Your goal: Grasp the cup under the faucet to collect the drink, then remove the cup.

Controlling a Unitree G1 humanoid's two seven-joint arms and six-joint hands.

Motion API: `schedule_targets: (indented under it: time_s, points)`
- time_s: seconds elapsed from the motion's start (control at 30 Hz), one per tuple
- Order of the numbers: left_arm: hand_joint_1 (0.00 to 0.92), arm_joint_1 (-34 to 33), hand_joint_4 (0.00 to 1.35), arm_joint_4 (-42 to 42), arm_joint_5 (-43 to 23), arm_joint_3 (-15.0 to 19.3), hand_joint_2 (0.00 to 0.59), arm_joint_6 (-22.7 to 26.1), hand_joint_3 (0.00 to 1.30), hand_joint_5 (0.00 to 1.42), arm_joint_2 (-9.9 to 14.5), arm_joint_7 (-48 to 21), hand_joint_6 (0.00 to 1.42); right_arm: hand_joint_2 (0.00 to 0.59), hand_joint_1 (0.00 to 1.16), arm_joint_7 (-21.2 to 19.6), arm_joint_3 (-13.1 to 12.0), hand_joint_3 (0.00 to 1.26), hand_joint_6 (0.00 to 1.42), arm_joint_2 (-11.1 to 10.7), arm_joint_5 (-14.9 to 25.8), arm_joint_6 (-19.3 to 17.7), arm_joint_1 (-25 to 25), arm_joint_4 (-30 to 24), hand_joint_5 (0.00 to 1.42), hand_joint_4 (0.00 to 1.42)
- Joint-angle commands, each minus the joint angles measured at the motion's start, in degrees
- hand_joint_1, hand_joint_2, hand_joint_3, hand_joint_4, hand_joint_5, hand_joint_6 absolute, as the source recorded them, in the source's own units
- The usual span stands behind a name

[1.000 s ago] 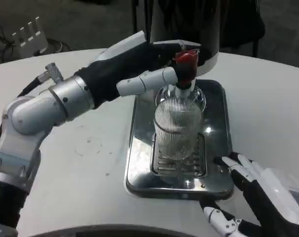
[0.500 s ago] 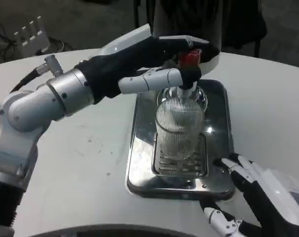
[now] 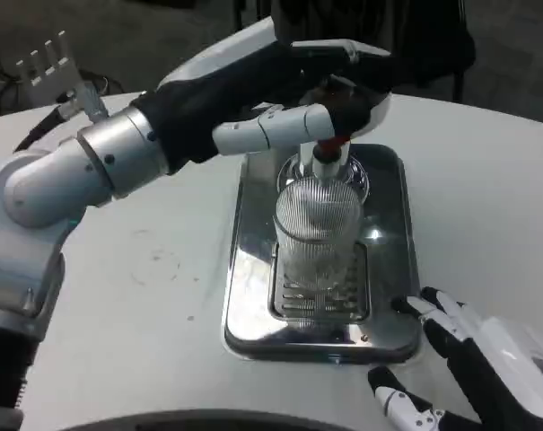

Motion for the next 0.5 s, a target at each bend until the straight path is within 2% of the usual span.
schedule_targets:
  time_s: [0.03, 0.27, 0.5]
  points:
    - [0.0, 0.13, 0.23, 0.24, 0.54, -1.71, 0.102, -0.34, 0.28, 0.3, -0.46, -1.34, 0.43, 0.444, 0.28, -0.88, -0.51, 0.12, 0.05, 0.91, 0.79, 0.23, 1.4, -1.47, 0.0, 0.0]
    - [0.0, 1.08, 0.22, 0.92, 1.26, -2.49, 0.102, -2.25, 0.27, 0.28, -0.82, -0.85, 0.41, 0.444, 0.29, -0.68, -0.71, 0.12, 0.06, 1.04, 1.46, 0.51, 1.25, -1.47, 0.0, 0.0]
    - [0.0, 3.55, 0.12, 1.52, 3.15, -2.17, 0.104, -8.12, 0.21, 0.18, -0.51, 1.81, 0.33, 0.444, 0.29, -0.42, -0.54, 0.12, 0.06, 1.19, 1.57, 0.99, 0.91, -1.24, 0.0, 0.0]
